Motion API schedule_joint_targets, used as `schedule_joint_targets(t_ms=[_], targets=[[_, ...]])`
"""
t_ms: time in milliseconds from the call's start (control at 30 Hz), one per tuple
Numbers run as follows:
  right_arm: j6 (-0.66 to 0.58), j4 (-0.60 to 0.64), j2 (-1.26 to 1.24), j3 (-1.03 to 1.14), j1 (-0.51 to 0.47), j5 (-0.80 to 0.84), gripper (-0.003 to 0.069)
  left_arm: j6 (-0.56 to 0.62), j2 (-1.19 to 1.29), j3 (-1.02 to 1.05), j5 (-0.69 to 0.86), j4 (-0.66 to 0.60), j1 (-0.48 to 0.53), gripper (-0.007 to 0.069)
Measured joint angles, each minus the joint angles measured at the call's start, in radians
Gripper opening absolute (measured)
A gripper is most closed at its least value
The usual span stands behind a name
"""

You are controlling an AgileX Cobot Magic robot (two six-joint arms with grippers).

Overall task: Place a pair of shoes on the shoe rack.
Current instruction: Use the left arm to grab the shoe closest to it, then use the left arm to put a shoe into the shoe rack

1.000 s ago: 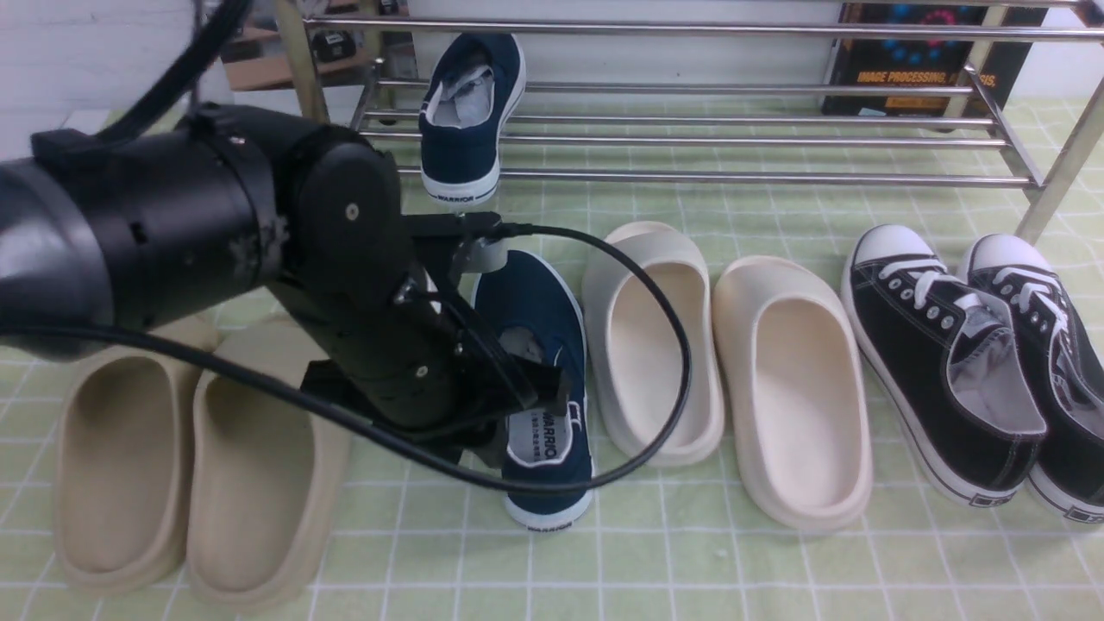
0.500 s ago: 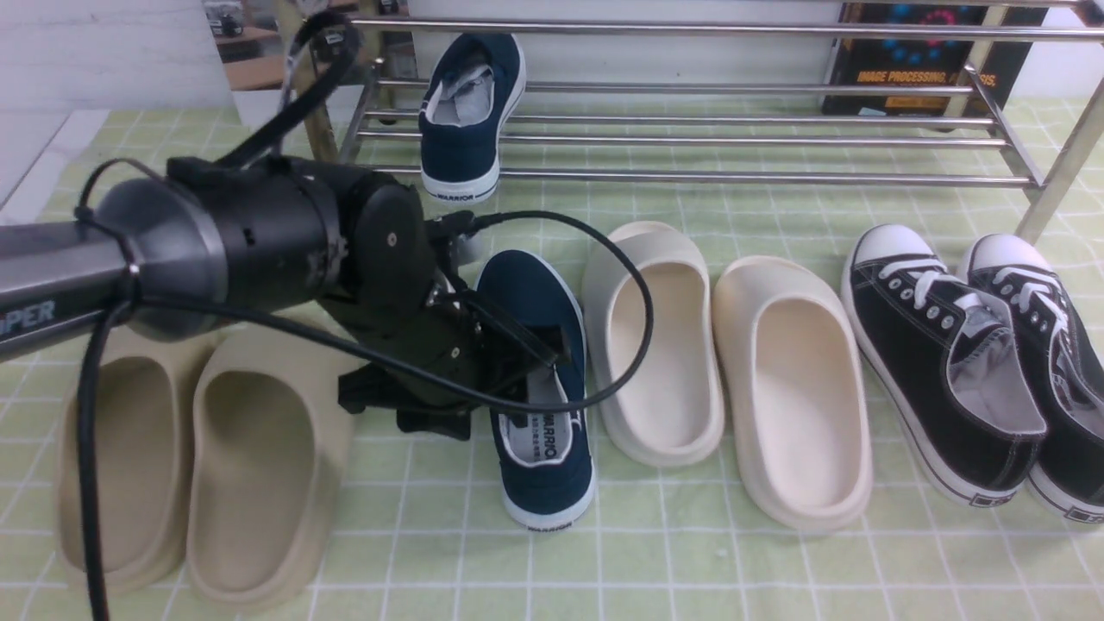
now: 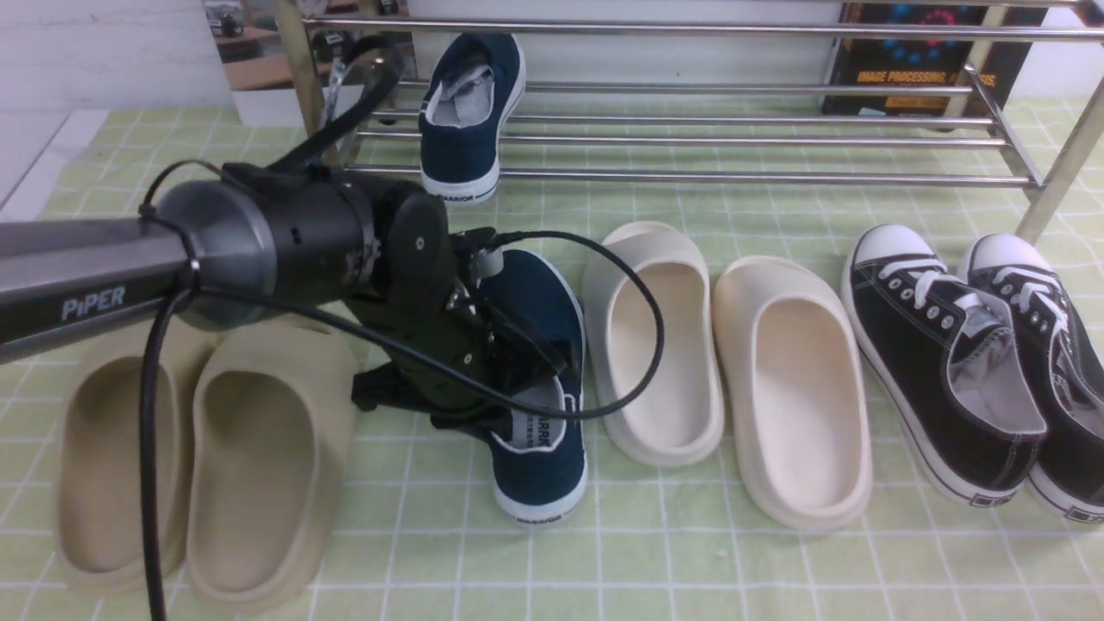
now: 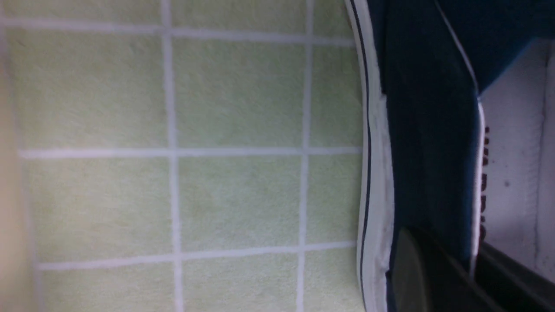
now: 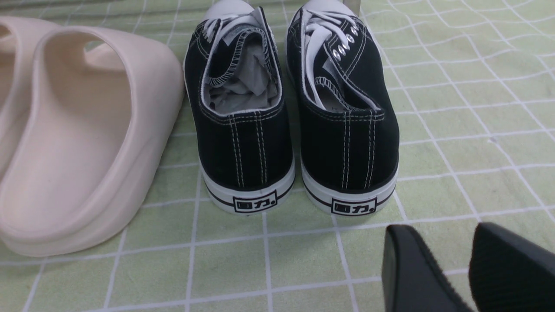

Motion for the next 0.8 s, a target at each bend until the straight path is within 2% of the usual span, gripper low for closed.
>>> schedule_joint_targets(t_ms=[267, 533, 800], targets=[[0.0, 0.0, 0.0, 0.0, 0.0, 0.0, 0.0246, 0.048, -0.012, -0.247, 0.246, 0.036, 0.001, 0.0003], [0.0, 0.0, 0.0, 0.0, 0.0, 0.0, 0.0246, 0.076, 0.011, -0.433, 0.247, 0.032, 0.03, 0.0003], [0.0, 0.0, 0.0, 0.0, 0.0, 0.0, 0.0246, 0.075, 0.198, -0.606, 0.245, 0.034, 0.078, 0.0003]])
